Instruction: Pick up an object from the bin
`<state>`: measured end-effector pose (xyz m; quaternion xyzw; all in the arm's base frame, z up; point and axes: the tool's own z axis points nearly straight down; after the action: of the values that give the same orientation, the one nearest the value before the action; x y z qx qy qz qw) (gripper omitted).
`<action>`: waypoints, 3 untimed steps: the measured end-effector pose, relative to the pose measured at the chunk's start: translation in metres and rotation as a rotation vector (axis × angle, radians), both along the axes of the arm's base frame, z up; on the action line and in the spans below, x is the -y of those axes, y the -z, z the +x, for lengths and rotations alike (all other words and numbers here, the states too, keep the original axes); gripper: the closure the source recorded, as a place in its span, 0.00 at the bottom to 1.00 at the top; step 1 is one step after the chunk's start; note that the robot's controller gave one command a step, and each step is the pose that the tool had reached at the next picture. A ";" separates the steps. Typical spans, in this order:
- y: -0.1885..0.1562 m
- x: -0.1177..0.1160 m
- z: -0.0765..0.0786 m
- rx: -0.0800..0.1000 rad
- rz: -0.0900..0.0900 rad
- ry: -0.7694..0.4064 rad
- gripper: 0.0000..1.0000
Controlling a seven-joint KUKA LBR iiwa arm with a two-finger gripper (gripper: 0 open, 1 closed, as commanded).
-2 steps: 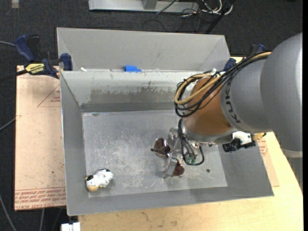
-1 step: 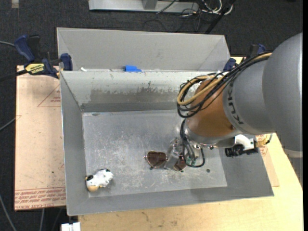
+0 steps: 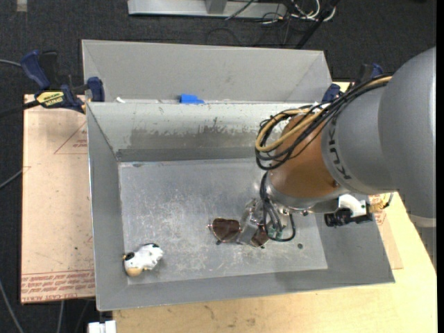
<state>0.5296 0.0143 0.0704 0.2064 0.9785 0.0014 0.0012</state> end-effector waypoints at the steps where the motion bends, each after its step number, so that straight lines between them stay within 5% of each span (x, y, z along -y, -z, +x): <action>1: -0.004 0.000 -0.001 -0.006 0.000 -0.001 1.00; 3: -0.041 0.000 -0.001 -0.002 -0.001 -0.001 1.00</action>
Offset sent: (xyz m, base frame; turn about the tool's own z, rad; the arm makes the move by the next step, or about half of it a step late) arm 0.0001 0.0003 0.0183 0.0000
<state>0.5287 0.0141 0.1109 0.2057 0.9786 0.0007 0.0005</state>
